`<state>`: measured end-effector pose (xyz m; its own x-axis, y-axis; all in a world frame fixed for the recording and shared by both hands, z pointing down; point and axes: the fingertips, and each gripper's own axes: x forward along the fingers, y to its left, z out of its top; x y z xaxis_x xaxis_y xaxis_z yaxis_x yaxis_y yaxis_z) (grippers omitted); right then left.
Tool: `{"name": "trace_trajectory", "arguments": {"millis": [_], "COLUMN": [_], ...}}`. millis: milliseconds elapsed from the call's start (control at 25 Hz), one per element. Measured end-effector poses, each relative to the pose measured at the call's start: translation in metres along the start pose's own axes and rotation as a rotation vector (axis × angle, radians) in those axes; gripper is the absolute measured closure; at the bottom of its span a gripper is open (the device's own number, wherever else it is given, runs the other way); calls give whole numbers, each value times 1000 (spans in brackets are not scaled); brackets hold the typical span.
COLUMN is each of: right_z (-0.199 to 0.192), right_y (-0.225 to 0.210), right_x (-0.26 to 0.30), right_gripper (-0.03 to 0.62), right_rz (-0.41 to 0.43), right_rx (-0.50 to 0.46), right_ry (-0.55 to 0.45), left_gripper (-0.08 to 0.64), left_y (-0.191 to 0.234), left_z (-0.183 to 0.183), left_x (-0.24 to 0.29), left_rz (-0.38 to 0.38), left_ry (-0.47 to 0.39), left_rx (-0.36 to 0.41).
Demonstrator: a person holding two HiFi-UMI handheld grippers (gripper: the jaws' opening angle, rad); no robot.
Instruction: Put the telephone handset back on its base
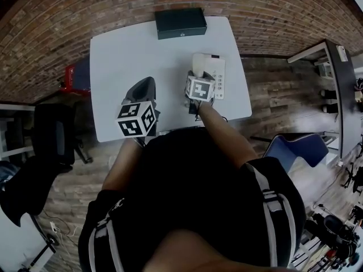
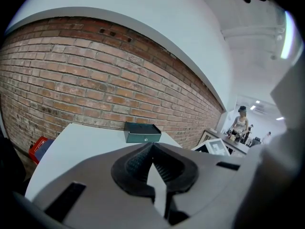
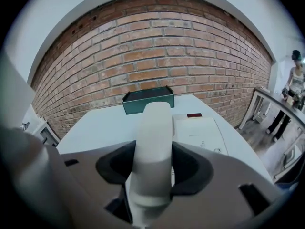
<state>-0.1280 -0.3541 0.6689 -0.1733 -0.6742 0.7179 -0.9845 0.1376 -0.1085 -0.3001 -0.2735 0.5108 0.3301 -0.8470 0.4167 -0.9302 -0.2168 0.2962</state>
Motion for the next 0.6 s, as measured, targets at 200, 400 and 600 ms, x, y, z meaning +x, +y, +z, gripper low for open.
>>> {"name": "trace_trajectory", "arguments": {"millis": [200,400,600], "right_z": [-6,-6,-7], "right_y": [-5,-7,-11], "right_x": [8,12,15], "right_gripper": [389,388,388], "right_rz": [-42,-59,-75], "right_rx": [-17,-8,0], "right_ry": [23,35,51], "left_gripper": [558,558,558], "left_y": [9,16,17], "left_z": [2,0,-1], "left_x": [-4,-4,-5], "left_rz": [2,-5,-15], "left_ry": [-8,-2,0], "left_rx": [-6,-23,-25]}}
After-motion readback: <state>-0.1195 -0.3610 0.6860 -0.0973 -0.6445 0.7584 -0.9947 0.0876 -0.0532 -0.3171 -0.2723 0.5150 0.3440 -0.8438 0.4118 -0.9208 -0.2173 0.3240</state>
